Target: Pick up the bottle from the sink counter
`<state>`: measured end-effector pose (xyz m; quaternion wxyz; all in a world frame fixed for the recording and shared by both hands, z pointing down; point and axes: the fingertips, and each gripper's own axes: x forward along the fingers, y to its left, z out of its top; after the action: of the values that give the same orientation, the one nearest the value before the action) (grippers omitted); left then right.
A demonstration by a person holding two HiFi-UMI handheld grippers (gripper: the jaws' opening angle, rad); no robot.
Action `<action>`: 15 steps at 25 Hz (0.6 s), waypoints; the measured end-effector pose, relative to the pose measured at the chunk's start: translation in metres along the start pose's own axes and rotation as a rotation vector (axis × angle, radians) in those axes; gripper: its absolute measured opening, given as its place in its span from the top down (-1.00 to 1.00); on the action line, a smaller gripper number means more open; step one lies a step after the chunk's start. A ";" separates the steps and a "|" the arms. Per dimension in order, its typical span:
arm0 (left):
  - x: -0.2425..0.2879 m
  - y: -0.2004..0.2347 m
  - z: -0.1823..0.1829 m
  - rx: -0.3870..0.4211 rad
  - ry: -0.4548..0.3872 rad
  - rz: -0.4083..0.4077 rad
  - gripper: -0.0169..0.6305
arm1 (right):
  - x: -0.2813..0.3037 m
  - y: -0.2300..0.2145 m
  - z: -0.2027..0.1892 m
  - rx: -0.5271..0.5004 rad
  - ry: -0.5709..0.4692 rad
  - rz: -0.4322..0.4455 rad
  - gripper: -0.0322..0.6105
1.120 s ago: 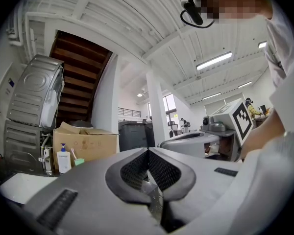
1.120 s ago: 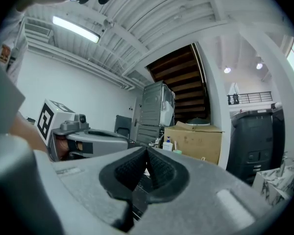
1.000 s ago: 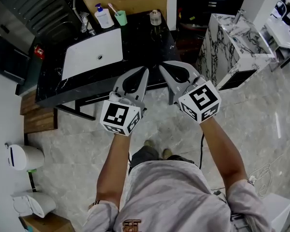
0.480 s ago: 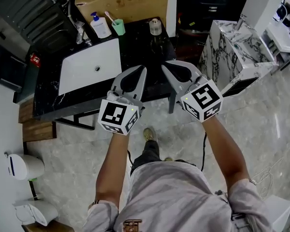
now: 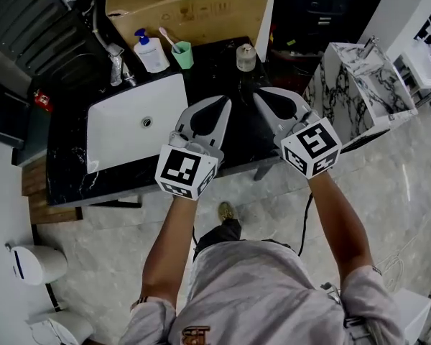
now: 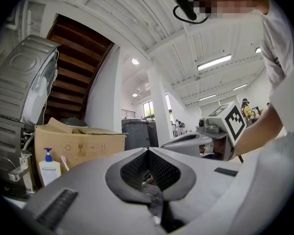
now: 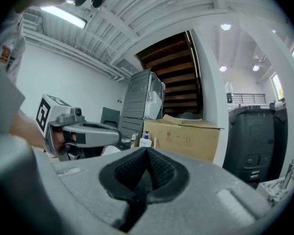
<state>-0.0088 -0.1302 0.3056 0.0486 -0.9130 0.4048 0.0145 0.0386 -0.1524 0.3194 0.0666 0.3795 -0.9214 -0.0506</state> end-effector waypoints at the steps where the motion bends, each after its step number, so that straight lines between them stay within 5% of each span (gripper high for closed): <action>1: 0.006 0.008 -0.001 -0.002 -0.003 -0.008 0.95 | 0.009 -0.005 0.000 -0.001 0.002 -0.006 0.89; 6: 0.028 0.041 -0.010 -0.021 -0.009 -0.045 0.95 | 0.045 -0.023 -0.005 -0.003 0.032 -0.034 0.89; 15: 0.055 0.071 -0.024 -0.049 -0.006 -0.067 0.95 | 0.085 -0.056 -0.029 0.009 0.114 -0.056 0.55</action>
<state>-0.0245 -0.2205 0.3206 0.0278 -0.9269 0.3735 0.0258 0.0224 -0.2530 0.3471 0.1161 0.4076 -0.9054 -0.0267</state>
